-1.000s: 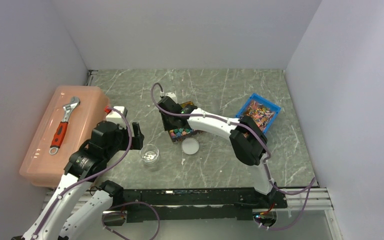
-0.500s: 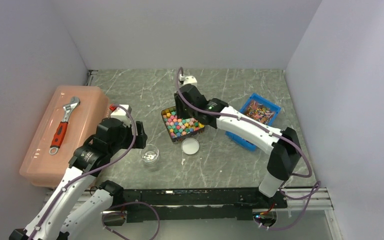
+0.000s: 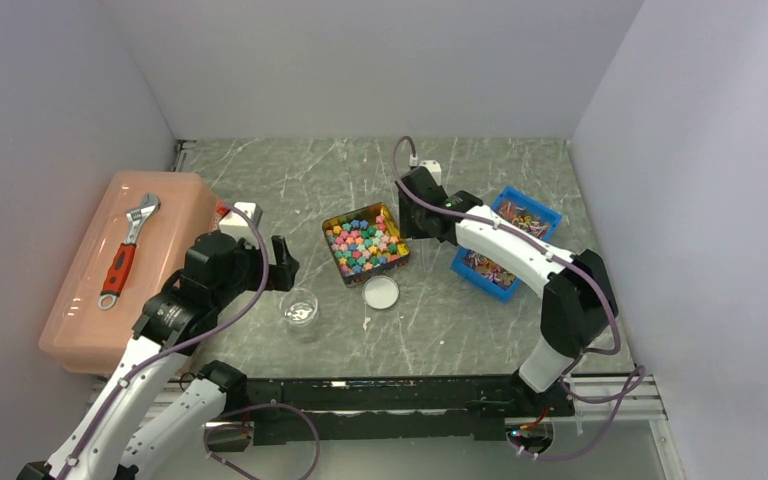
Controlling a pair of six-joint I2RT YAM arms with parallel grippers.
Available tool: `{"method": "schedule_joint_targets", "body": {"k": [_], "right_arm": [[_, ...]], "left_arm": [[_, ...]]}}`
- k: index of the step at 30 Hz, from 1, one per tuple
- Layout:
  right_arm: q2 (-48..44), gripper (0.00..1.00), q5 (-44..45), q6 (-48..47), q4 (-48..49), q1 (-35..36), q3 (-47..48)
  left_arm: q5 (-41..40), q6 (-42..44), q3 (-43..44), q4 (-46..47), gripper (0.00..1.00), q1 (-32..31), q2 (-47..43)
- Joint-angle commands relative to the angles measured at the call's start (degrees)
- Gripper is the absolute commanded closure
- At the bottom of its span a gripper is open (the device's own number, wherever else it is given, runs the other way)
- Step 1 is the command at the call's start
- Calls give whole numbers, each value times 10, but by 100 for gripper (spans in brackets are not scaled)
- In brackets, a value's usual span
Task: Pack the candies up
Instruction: Pick up the spatula from the center of the board.
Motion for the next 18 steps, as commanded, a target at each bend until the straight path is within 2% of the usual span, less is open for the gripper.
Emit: {"method": "schedule_joint_targets", "body": {"k": [1,18], "right_arm": [[-1,50,-5,1,2,-18,-3],[78,46,-20,9,44,-65,-34]], "left_arm": [[21,9,-1,28,1,2,0],[76,11,-14,37,1,44,-3]]}}
